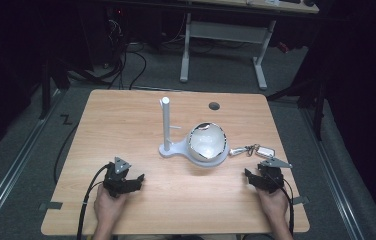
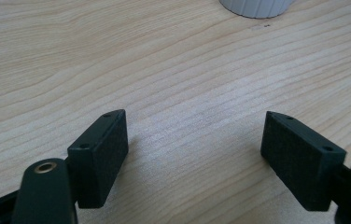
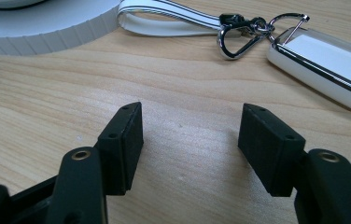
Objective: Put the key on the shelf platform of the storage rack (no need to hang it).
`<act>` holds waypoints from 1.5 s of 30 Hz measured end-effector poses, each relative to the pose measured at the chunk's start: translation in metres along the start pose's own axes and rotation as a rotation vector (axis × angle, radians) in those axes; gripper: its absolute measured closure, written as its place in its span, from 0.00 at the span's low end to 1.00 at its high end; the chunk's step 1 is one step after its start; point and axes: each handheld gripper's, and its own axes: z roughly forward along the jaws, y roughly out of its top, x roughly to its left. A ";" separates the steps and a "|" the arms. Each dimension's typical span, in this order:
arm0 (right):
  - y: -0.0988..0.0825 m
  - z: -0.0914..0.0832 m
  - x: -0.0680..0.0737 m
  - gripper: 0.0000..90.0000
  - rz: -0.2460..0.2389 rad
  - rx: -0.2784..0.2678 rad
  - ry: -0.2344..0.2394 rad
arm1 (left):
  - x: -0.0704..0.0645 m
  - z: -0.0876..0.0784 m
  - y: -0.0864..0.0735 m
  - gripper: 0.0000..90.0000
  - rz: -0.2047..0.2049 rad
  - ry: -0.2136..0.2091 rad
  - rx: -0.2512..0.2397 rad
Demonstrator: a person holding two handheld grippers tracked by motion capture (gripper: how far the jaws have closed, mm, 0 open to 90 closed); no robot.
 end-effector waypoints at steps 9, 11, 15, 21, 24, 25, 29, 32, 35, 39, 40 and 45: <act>0.000 0.000 0.000 0.45 -0.001 0.000 -0.001 | 0.000 0.000 0.000 0.26 0.000 0.000 0.000; 0.000 0.000 0.000 0.45 -0.001 0.000 -0.001 | 0.000 0.000 0.000 0.26 0.000 0.000 0.000; 0.000 0.000 0.000 0.46 -0.002 0.000 -0.001 | 0.000 0.000 0.000 0.26 0.000 0.001 -0.001; 0.000 0.000 0.001 0.47 -0.002 0.000 0.003 | 0.000 0.000 0.000 0.26 0.000 0.001 0.000; 0.000 0.000 0.000 0.48 -0.002 -0.001 0.005 | 0.000 0.000 0.000 0.26 -0.001 0.001 -0.001; 0.000 0.000 0.000 0.48 0.000 -0.001 0.005 | 0.000 0.000 0.000 0.26 -0.001 0.002 -0.001; -0.001 -0.001 0.002 0.52 0.001 -0.003 -0.006 | 0.000 0.000 0.000 0.26 -0.001 0.002 -0.002; -0.001 -0.001 0.002 0.52 0.003 -0.003 -0.006 | 0.000 0.000 0.000 0.26 -0.001 0.001 0.000; -0.001 -0.001 0.001 0.52 0.001 -0.004 -0.005 | 0.000 0.000 0.000 0.26 -0.001 0.001 -0.001; -0.001 -0.001 0.002 0.51 0.005 -0.002 -0.006 | 0.000 0.000 0.000 0.26 -0.002 0.001 -0.001; 0.000 -0.001 0.002 0.50 0.004 -0.002 -0.006 | 0.000 0.000 0.000 0.26 -0.002 0.001 -0.002; 0.000 -0.001 0.002 0.47 0.003 0.002 -0.001 | 0.000 0.000 0.000 0.26 -0.003 0.001 -0.002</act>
